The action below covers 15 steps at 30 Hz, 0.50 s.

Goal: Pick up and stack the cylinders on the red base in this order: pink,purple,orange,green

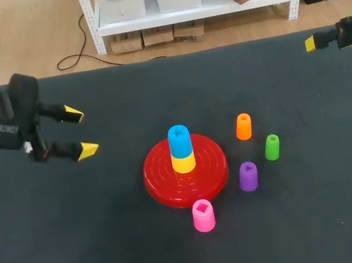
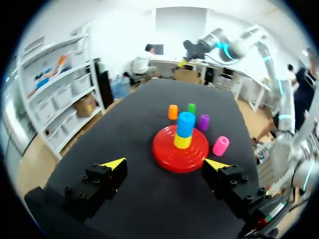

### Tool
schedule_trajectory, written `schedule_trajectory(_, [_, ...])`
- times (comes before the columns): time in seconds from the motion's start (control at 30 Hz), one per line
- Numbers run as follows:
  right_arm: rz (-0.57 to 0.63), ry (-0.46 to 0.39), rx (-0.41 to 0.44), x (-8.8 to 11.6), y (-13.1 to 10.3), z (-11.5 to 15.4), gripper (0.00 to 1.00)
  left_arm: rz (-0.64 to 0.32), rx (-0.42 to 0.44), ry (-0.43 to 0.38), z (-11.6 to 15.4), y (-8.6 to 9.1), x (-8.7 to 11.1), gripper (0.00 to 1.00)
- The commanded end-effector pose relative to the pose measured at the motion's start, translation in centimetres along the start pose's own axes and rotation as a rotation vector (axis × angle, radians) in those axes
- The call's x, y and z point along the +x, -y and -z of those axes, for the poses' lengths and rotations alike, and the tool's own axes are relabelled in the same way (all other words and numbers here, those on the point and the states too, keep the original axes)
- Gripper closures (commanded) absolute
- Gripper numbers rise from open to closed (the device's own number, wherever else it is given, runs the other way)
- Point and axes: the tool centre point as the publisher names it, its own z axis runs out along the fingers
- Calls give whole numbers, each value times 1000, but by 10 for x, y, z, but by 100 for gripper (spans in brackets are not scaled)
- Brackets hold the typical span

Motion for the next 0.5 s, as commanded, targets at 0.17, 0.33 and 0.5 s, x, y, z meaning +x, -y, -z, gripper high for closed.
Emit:
schedule_trajectory(0.17, [0,0,0,0,0,0,0,-121,206,39,5,-4,2,0])
schedule_trajectory(0.33, [0,0,0,0,0,0,0,12,130,7,6,-3,2,0])
schedule_trajectory(0.5, [0,0,0,0,0,0,0,12,130,7,6,-3,2,0])
